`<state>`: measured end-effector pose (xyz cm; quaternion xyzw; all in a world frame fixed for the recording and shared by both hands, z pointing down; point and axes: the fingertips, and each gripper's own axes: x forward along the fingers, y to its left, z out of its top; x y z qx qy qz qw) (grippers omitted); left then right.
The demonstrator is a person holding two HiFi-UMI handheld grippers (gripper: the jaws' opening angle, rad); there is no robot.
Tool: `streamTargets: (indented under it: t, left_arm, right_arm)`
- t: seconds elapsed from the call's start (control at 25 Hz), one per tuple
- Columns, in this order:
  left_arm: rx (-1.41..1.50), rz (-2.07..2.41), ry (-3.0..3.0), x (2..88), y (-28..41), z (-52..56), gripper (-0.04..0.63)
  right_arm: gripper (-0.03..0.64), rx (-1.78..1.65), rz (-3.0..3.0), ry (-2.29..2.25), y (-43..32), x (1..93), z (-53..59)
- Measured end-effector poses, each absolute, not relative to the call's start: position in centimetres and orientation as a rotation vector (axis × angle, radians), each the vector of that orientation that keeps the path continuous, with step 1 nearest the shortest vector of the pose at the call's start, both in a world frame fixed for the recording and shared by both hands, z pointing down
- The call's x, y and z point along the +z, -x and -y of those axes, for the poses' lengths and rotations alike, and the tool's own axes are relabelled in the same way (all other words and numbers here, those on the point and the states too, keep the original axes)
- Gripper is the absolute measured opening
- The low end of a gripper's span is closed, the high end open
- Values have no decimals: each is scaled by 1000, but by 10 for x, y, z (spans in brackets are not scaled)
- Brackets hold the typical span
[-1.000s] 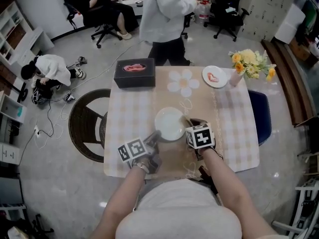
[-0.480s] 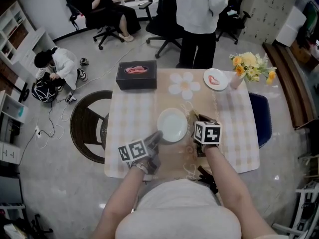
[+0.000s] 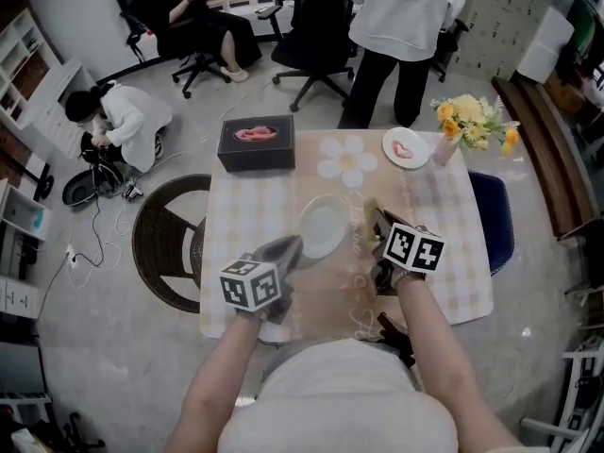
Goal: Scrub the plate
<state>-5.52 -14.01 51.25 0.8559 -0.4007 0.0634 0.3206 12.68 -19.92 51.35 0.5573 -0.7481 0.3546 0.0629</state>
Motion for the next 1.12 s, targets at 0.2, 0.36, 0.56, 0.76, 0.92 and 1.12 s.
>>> streamTargets:
  t: [0.2, 0.36, 0.56, 0.76, 0.92, 1.12]
  left_arm:
    - [317, 1067, -2434, 497, 48, 142, 17]
    - [425, 1059, -2552, 489, 45, 144, 17]
    - [687, 1051, -2767, 474, 44, 152, 17]
    - [975, 1062, -2954, 479, 43, 147, 17]
    - [1287, 1038, -3159, 488, 31, 138, 17]
    - [1558, 984, -3310, 492, 19, 127, 17]
  right_arm:
    - [52, 1109, 2289, -1727, -131, 503, 200]
    - [52, 1121, 2312, -1738, -130, 494, 201]
    - [52, 1134, 2323, -1706, -129, 492, 193]
    - [52, 1126, 2343, -1673, -126, 489, 184]
    - [52, 1009, 2394, -1600, -121, 479, 180]
    - [52, 834, 2427, -1496, -114, 467, 170]
